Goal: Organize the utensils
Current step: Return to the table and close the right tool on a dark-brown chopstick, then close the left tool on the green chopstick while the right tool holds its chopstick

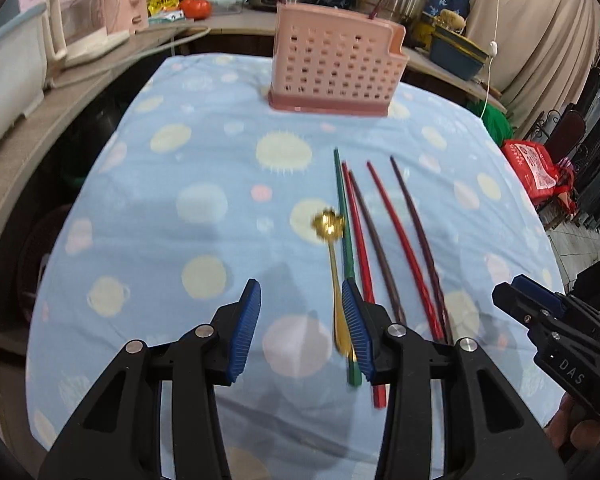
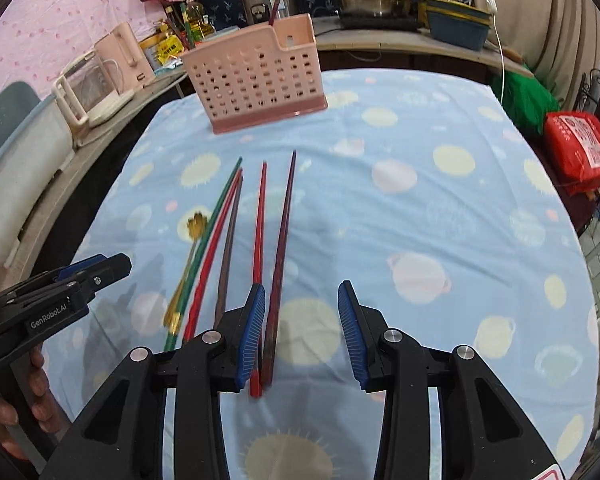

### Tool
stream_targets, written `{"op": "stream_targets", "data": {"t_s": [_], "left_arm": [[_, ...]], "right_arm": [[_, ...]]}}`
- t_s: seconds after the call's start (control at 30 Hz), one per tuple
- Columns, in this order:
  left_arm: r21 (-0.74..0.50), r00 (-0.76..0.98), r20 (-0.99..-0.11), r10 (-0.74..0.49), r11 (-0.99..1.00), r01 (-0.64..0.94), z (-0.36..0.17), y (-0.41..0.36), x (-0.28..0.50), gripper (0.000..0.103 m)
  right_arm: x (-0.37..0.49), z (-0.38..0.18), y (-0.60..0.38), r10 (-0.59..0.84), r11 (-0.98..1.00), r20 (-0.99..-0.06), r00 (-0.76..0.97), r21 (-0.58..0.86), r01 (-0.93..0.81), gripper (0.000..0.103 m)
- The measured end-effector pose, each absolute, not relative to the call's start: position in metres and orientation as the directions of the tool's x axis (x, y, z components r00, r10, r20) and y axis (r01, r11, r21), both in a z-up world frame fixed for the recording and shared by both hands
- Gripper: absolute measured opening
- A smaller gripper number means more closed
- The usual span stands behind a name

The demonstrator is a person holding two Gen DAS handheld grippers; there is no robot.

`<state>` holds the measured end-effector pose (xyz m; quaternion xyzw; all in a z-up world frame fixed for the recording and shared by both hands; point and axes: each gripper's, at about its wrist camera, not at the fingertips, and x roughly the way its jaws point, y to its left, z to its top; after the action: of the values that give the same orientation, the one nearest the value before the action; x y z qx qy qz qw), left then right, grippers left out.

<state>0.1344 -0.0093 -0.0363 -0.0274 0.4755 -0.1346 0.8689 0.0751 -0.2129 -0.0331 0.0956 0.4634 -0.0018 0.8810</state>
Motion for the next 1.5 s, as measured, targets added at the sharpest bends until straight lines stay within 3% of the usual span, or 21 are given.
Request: {"op": "stream_targets", "data": {"t_s": [0.2,0.43,0.83,1.27,1.5], "left_arm": [[-0.179,0.485,-0.836,-0.256,0.963,0.201,-0.058,-0.008,0.114,0.040],[-0.177,0.467,-0.847,-0.253,0.963,0.201,-0.068,-0.011,0.106,0.040],[-0.186,0.453,-0.851,-0.267,0.959,0.216,-0.074,-0.018,0.105,0.040],[-0.179,0.442,-0.851,-0.284,0.948,0.264,-0.078,-0.037,0.104,0.039],[-0.162,0.450,-0.851,-0.272,0.950,0.268,-0.079,-0.039,0.106,0.028]], "right_arm": [[0.067,-0.048,-0.199,0.074,0.985,-0.821,0.566,0.149,0.088,0.034],[0.069,-0.065,-0.186,0.075,0.987,-0.834,0.547,0.141,0.080,0.019],[0.068,-0.079,-0.184,0.086,0.987,-0.851,0.519,0.142,0.069,0.007],[0.063,-0.078,-0.188,0.093,0.985,-0.850,0.518,0.154,0.075,0.007],[0.063,-0.078,-0.188,0.092,0.986,-0.850,0.518,0.152,0.074,0.007]]}}
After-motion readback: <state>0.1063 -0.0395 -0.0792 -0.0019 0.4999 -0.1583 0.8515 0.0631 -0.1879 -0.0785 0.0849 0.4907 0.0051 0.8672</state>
